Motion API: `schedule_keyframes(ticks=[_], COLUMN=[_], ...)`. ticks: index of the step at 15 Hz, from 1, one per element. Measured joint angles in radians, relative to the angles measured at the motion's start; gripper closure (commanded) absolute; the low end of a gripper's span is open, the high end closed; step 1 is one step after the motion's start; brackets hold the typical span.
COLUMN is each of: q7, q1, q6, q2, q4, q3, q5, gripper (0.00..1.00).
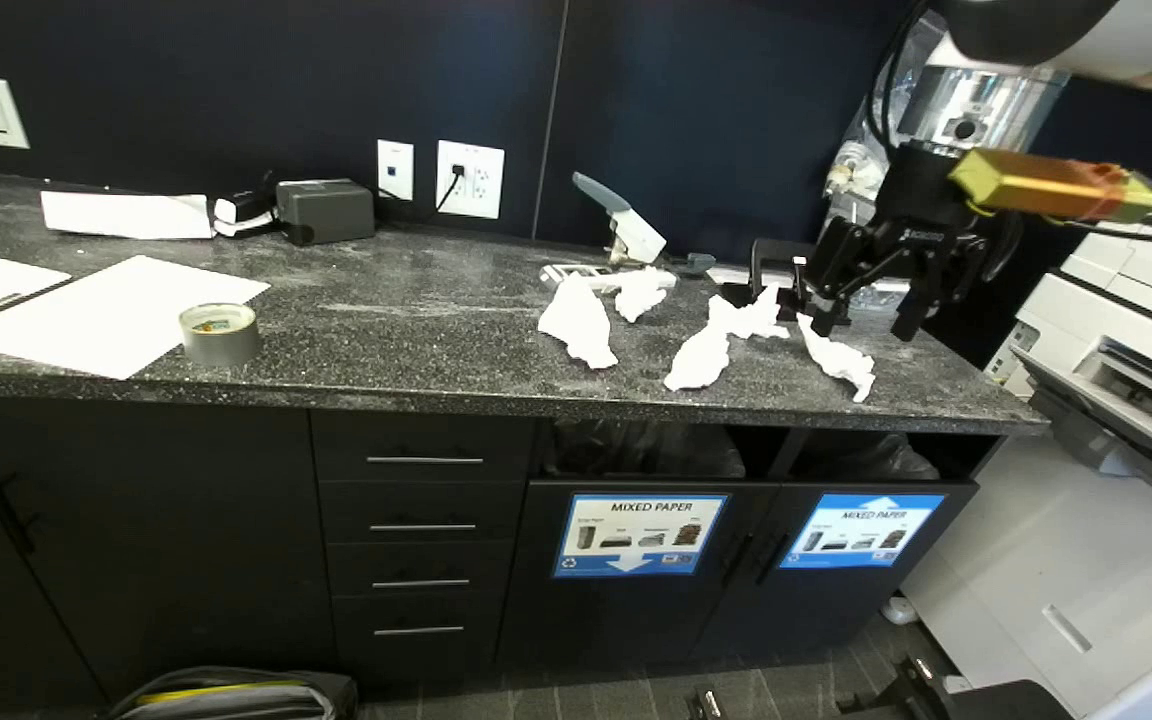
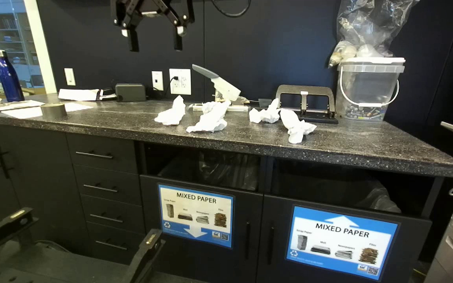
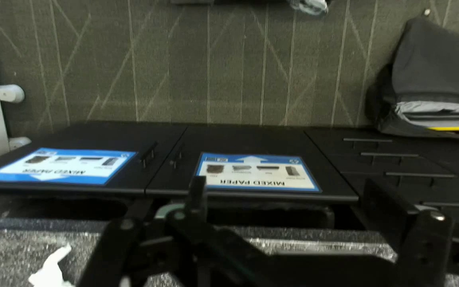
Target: Put the papers in the bin to the left
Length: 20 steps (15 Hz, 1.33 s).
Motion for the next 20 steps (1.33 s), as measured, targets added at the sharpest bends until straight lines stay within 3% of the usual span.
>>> schedule_keyframes(ticks=[5, 8, 13, 20], q7=[0.017, 0.115, 0.301, 0.447], q1=[-0.024, -0.038, -0.028, 0.023], q6=[0.351, 0.465, 0.499, 0.499], q2=[0.263, 0.444, 0.666, 0.852], q4=[0.059, 0.156, 0.349, 0.529], q3=[-0.019, -0.021, -0.027, -0.06], q5=[-0.005, -0.007, -0.004, 0.035], gripper=[0.0, 0.0, 0.0, 0.0])
